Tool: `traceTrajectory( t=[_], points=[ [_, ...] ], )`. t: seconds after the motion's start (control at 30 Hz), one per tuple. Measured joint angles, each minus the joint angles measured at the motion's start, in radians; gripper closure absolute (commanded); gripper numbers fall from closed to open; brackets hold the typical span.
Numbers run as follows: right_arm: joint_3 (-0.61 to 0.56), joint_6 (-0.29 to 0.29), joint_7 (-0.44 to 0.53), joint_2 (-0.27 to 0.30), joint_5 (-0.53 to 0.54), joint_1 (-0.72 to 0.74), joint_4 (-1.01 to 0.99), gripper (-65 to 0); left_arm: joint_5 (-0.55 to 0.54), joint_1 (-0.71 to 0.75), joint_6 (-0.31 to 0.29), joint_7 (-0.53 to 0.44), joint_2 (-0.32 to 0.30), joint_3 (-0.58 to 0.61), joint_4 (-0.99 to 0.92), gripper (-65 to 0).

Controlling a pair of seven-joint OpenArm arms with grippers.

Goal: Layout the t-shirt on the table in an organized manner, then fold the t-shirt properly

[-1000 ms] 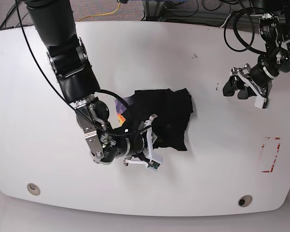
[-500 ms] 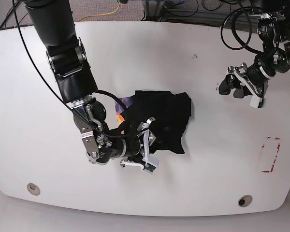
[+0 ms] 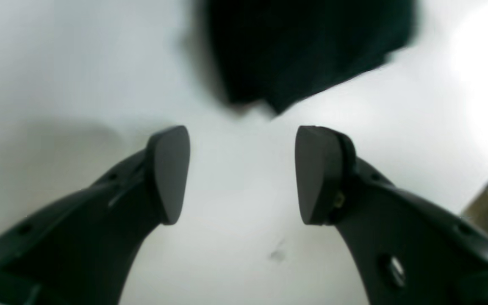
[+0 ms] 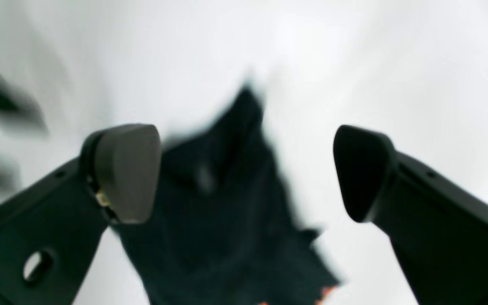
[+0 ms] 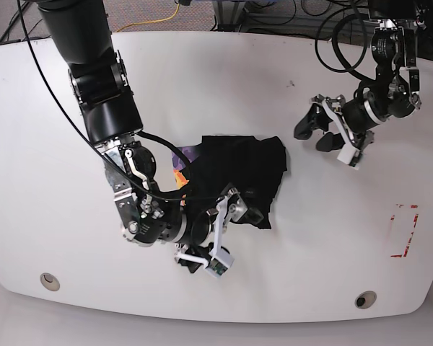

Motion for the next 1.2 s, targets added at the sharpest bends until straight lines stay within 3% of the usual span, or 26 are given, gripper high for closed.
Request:
traceTrajectory(
  t=[0.23,0.33,0.43,0.57,0.77,0.9,1.1,1.2],
  points=[
    [0.039,0.0,0.009,0.049,0.0,-0.05,0.087,-60.2,-0.008,-0.088,0.001,-0.002,0.018,0.071,0.027,-37.2],
    [0.05,0.0,-0.001,0.08,-0.002,-0.097,0.082,-52.5,0.006,-0.127,0.005,0.002,0.045,0.08,0.022,-37.2],
    [0.052,0.0,0.0,0.11,-0.005,-0.138,0.079,-40.7,-0.002,-0.161,0.002,-0.003,0.079,0.084,0.009,-37.2],
    [0.058,0.0,0.103,0.127,-0.006,-0.173,0.054,-31.1,-0.002,-0.207,0.002,-0.012,0.138,0.086,-0.06,-37.2],
    [0.05,0.002,0.206,0.113,-0.001,-0.178,-0.07,-30.9,0.021,-0.278,0.013,-0.014,0.206,0.084,-0.229,-37.2],
    [0.049,0.003,0.284,0.116,-0.005,-0.176,-0.163,-30.8,0.104,-0.309,0.01,-0.049,0.243,0.084,-0.314,-37.2],
    [-0.01,0.077,0.435,0.13,-0.005,-0.153,-0.332,-30.1,0.275,-0.356,0.003,-0.138,0.269,0.127,-0.494,-37.2],
    [-0.024,0.085,0.494,0.127,-0.004,-0.15,-0.402,-30.1,0.3,-0.381,0.0,-0.181,0.269,0.14,-0.597,-37.2]
  ],
)
